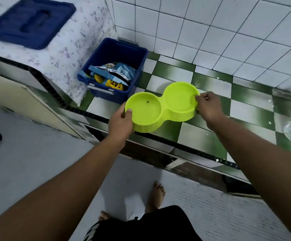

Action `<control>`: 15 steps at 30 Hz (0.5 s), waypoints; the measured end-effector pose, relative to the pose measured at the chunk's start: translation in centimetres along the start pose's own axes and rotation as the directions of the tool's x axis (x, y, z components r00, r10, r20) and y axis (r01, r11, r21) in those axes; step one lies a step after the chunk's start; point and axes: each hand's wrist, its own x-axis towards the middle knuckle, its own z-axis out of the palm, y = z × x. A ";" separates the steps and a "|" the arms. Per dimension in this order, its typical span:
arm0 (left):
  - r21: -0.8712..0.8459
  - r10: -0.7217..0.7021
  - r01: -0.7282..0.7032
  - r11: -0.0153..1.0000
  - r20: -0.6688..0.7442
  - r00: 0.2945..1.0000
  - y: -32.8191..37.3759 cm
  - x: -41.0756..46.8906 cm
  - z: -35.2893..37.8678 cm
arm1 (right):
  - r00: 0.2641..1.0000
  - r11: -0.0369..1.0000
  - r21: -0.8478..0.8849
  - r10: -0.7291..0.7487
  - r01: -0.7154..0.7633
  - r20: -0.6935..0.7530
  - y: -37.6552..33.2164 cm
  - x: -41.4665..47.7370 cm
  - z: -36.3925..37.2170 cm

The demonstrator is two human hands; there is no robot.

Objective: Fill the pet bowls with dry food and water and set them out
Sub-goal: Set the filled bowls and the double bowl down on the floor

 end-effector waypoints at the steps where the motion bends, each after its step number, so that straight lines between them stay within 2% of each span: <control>1: 0.007 0.000 0.000 1.000 0.003 1.000 -0.3 -0.3 -1.2 | 1.000 1.000 0.010 0.010 -0.010 0.002 -0.1 -1.2 0.2; 4: 0.077 0.065 -0.063 0.995 -0.031 0.997 -0.7 -1.5 -5.3 | 0.998 0.994 0.092 0.050 -0.054 0.039 -0.6 -5.2 1.4; 7: 0.142 0.140 -0.127 0.982 -0.083 0.987 -1.4 -2.7 -10.0 | 0.998 0.989 0.150 0.009 -0.018 0.064 -1.6 -9.2 3.3; 15: 0.146 0.208 -0.177 0.973 -0.234 0.950 -3.2 -4.9 -23.2 | 0.990 0.965 0.261 -0.054 0.019 0.130 -4.7 -18.3 12.6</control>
